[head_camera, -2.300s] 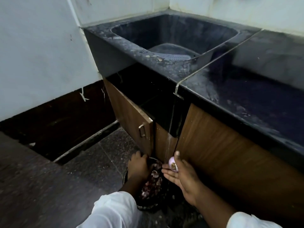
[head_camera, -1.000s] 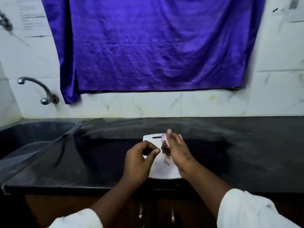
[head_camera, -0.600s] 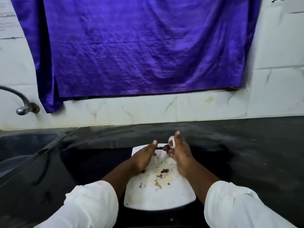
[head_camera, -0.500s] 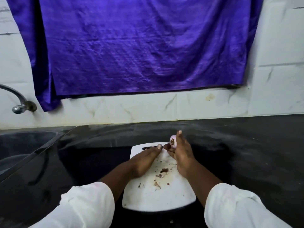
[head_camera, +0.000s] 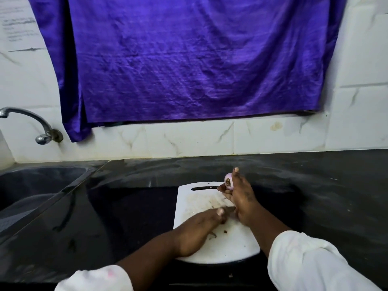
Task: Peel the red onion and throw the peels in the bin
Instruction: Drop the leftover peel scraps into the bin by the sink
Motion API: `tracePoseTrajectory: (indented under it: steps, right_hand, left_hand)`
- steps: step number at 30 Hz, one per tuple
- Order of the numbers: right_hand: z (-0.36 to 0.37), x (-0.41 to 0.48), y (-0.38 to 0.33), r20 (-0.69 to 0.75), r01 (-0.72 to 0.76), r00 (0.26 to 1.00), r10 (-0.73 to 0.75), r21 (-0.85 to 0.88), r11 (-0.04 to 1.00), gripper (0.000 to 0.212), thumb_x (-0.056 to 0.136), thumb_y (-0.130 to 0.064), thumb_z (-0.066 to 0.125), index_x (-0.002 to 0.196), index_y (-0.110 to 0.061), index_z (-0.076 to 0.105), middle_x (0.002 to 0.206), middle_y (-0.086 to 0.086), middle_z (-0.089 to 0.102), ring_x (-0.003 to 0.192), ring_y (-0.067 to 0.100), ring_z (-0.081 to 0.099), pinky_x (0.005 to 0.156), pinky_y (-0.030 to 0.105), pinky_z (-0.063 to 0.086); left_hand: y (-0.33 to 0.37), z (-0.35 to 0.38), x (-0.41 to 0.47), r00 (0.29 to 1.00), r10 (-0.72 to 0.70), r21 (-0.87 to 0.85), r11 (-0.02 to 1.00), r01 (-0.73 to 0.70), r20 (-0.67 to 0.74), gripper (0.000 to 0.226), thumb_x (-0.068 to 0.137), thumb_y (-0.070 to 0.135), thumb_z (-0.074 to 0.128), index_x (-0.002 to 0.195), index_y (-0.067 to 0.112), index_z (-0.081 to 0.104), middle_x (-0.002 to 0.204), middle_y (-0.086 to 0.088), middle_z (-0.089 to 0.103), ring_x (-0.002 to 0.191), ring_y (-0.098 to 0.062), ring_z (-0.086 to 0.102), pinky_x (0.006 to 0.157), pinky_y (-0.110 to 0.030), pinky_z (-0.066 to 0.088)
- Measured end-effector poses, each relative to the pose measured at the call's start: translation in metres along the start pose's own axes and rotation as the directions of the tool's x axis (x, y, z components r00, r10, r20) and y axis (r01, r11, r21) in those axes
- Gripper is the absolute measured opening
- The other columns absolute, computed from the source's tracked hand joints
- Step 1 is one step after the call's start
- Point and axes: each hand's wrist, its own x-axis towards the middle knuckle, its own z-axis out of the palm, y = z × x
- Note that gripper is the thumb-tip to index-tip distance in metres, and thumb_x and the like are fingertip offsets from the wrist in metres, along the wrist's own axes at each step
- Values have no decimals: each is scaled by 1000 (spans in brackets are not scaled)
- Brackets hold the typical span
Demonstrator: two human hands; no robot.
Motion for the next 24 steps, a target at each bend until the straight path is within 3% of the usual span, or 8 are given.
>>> tracePoseTrajectory:
  steps: [2, 4, 7, 10, 14, 19, 22, 24]
  right_hand:
    - [0, -2, -1, 26, 28, 999, -27, -46, 999, 49, 102, -54, 40, 114, -10, 59, 105, 20, 65, 87, 26, 70, 80, 31, 52]
    - [2, -5, -1, 46, 38, 998, -33, -101, 994, 39, 101, -56, 42, 103, -22, 60, 97, 9, 69, 87, 21, 70, 96, 41, 52]
    - [6, -14, 0, 108, 36, 994, -20, -153, 988, 42, 99, -56, 45, 107, -18, 60, 93, 9, 69, 91, 25, 71, 104, 46, 52]
    - [14, -35, 5, 185, 45, 983, -8, -192, 980, 50, 99, -59, 44, 101, -12, 61, 82, 10, 69, 91, 29, 71, 87, 43, 54]
    - [22, -62, 23, 176, -32, 982, 65, -185, 982, 65, 88, -78, 42, 103, -20, 66, 104, 20, 75, 93, 34, 73, 66, 32, 50]
    - [24, -79, 25, 143, -154, 978, 150, 16, 988, 71, 91, -70, 45, 119, -8, 63, 96, 22, 75, 89, 33, 72, 93, 48, 58]
    - [11, -64, 2, 56, -98, 994, 92, 101, 990, 66, 98, -62, 42, 125, -4, 57, 100, 30, 72, 92, 38, 70, 93, 50, 56]
    - [4, -56, -10, 5, -62, 998, 62, 108, 992, 65, 99, -61, 41, 130, -6, 53, 96, 28, 72, 92, 36, 72, 96, 47, 55]
  left_hand:
    - [-5, 1, -7, 975, -23, -169, 985, -15, -221, 62, 100, 66, 18, 146, 44, 53, 150, 25, 52, 141, 7, 41, 105, -7, 32]
    - [-11, 1, -8, 917, -98, -357, 933, -51, -387, 78, 92, 77, 15, 149, 38, 52, 155, 18, 51, 144, 0, 39, 116, -26, 26]
    - [-9, 1, -3, 886, -188, -481, 876, -44, -423, 104, 76, 89, 16, 157, 29, 41, 162, 8, 46, 142, -7, 41, 123, -38, 22]
    - [-10, 2, 2, 878, -219, -513, 858, -34, -425, 109, 75, 90, 15, 161, 26, 32, 168, 6, 33, 154, -13, 30, 122, -37, 21]
    - [-14, -3, 2, 879, -245, -583, 812, -46, -410, 103, 86, 86, 9, 163, 19, 28, 171, -1, 27, 158, -18, 24, 125, -37, 20]
    - [-5, -2, -5, 877, -209, -483, 875, -30, -433, 83, 99, 74, 18, 157, 19, 42, 161, 1, 45, 148, -19, 43, 111, -33, 34]
    - [-2, -8, -8, 841, -128, -200, 980, 24, -525, 49, 110, 49, 33, 142, 24, 60, 140, 7, 64, 131, -17, 59, 99, -27, 46]
    - [-1, -12, -8, 862, -123, -16, 991, 132, -493, 42, 111, 41, 37, 142, 22, 59, 142, -1, 64, 131, -22, 59, 107, -33, 47]
